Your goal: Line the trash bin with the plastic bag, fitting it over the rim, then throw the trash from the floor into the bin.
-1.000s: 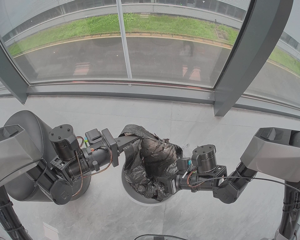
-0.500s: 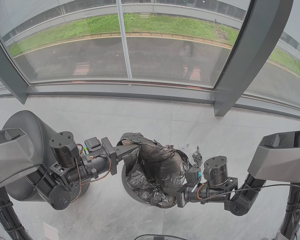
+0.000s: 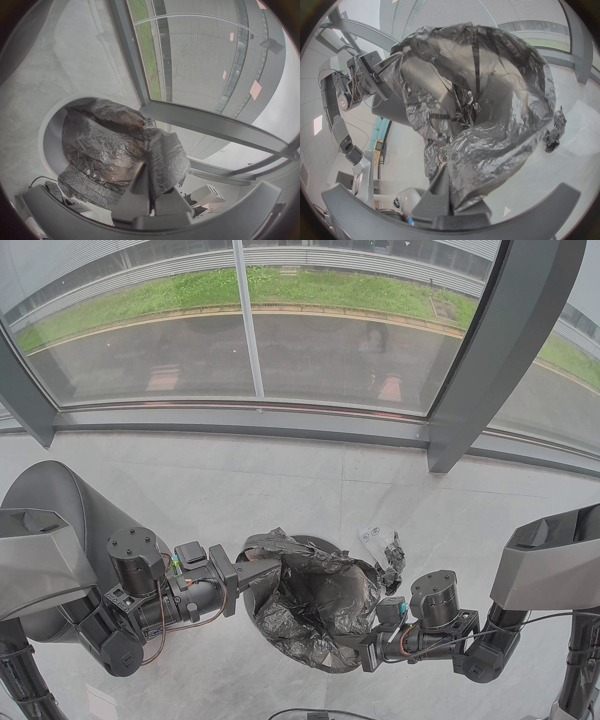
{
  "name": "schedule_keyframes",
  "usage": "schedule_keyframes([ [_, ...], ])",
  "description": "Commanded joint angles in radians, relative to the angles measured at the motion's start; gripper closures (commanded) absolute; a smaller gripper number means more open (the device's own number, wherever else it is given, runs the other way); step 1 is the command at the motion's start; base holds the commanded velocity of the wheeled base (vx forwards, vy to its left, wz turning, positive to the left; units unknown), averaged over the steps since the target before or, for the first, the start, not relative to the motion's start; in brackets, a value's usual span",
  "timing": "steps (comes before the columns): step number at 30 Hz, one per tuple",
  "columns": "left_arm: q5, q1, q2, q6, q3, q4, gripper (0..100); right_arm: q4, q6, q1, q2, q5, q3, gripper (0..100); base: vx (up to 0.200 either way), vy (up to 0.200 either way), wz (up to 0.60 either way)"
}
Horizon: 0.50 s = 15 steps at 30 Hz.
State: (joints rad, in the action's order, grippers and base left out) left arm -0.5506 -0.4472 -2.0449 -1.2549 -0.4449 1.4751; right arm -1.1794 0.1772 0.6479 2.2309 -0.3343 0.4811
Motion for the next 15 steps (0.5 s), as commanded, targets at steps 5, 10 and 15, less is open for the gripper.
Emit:
schedule_keyframes([
  [5, -0.002, -0.002, -0.02, 0.0, 0.009, 0.001, 100, -0.111, 0.001, -0.005, 0.089, 0.004, -0.001, 100, 0.0, 0.0, 0.0],
  [10, -0.002, -0.002, -0.026, 0.002, 0.006, 0.001, 100, -0.132, 0.001, -0.01, 0.107, 0.006, 0.004, 100, 0.0, 0.0, 0.0],
  [15, 0.0, -0.002, -0.038, 0.003, 0.008, 0.002, 100, -0.135, 0.002, -0.011, 0.105, 0.011, 0.005, 100, 0.0, 0.0, 0.0],
])
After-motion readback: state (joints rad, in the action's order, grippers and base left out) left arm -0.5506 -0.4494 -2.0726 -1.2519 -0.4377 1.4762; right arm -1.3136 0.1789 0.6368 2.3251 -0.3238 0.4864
